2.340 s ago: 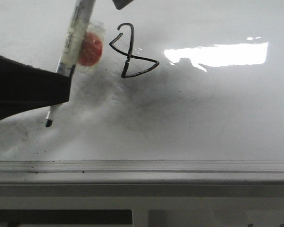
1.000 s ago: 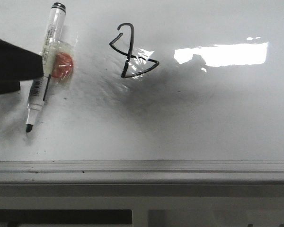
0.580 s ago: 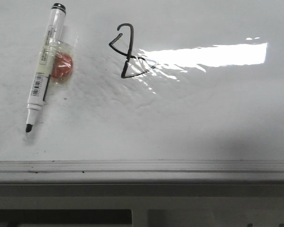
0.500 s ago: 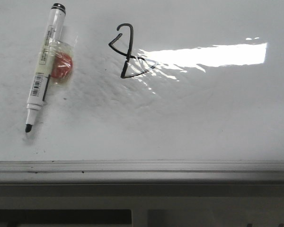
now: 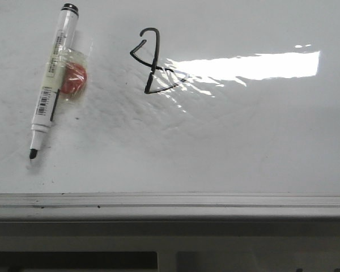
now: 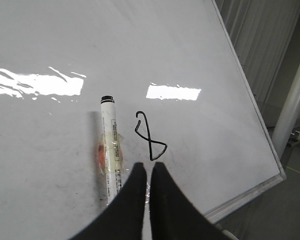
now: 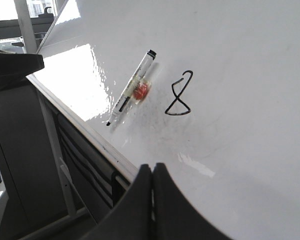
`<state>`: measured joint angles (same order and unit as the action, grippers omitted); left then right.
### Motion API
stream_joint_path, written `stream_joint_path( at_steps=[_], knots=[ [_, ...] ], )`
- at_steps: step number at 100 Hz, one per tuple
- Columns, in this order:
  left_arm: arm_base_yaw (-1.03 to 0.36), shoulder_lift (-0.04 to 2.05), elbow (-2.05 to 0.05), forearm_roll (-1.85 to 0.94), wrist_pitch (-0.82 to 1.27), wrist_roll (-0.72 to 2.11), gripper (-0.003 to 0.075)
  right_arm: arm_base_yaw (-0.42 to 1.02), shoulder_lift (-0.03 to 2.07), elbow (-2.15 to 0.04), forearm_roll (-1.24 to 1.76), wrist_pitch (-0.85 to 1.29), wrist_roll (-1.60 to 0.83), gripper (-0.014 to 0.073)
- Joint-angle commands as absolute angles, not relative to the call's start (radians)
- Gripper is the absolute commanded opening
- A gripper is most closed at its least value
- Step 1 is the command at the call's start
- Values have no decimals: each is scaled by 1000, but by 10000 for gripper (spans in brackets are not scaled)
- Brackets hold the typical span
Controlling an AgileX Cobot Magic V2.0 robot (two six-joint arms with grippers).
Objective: Write number 8 on whiteboard
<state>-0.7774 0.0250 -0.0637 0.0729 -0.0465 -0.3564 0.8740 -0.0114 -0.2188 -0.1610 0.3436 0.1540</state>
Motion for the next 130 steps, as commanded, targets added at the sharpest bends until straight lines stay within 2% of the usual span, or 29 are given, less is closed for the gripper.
stream_joint_path(
  at_steps=[1,51,64,91,106,130],
  knots=[
    [-779,36,-91,73,-118,-359,-20,875,13,-236,-174,271,144,-69],
    [-748,28,-52,77,-118,-359,-20,875,13,-229,-174,270,144,-69],
    [-620,-36,36,85,-120,-352,-20,875,13,-229,-174,270,144,-69],
    [-275,-32,34,90,0,-189,-20,875,13,-229,-172,267,144,-69],
    [-115,-32,34,31,143,-175,-20,875,13,-229,-172,267,144,-69],
    [9,-33,34,25,288,-76,-20,875,13,-229,-172,267,144,-69]
  ],
)
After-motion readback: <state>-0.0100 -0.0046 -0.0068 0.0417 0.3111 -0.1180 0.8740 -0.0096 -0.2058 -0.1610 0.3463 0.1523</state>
